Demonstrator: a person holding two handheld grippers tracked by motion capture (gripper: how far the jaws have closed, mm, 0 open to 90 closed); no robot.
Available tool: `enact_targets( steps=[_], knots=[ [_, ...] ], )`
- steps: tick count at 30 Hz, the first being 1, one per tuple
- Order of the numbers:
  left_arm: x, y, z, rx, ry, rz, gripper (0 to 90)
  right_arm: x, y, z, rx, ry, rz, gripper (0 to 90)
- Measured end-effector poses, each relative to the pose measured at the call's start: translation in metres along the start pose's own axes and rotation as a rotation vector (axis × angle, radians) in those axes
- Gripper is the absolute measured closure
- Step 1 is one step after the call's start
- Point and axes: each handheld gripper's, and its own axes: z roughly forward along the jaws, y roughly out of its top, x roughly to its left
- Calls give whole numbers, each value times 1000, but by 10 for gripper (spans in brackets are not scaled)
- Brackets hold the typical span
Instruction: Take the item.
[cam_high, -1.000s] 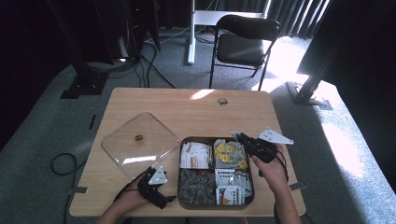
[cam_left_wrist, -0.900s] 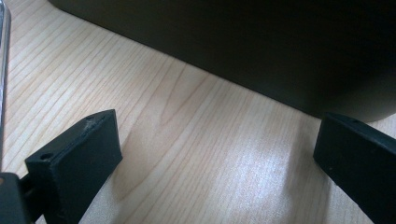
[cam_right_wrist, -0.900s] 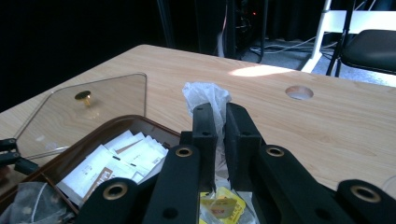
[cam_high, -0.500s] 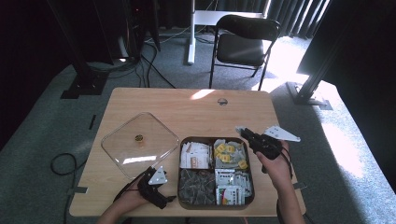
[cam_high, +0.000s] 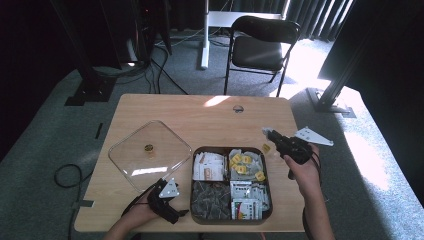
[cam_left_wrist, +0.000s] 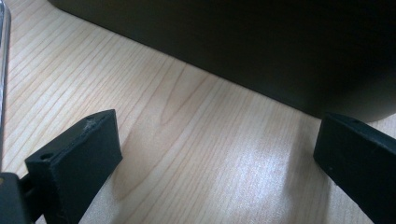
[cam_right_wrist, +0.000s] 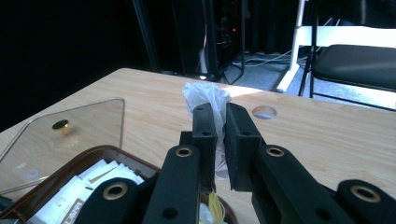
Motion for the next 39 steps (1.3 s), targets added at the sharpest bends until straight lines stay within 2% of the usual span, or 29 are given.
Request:
enact_targets(
  steps=[19,39],
  knots=[
    [0,0,0,0,-1,-1,7,-40,12,-16,-28,-97,34,832],
    [0,0,0,0,-1,-1,7,-66,-4,-7,18,-148,90,831]
  ],
)
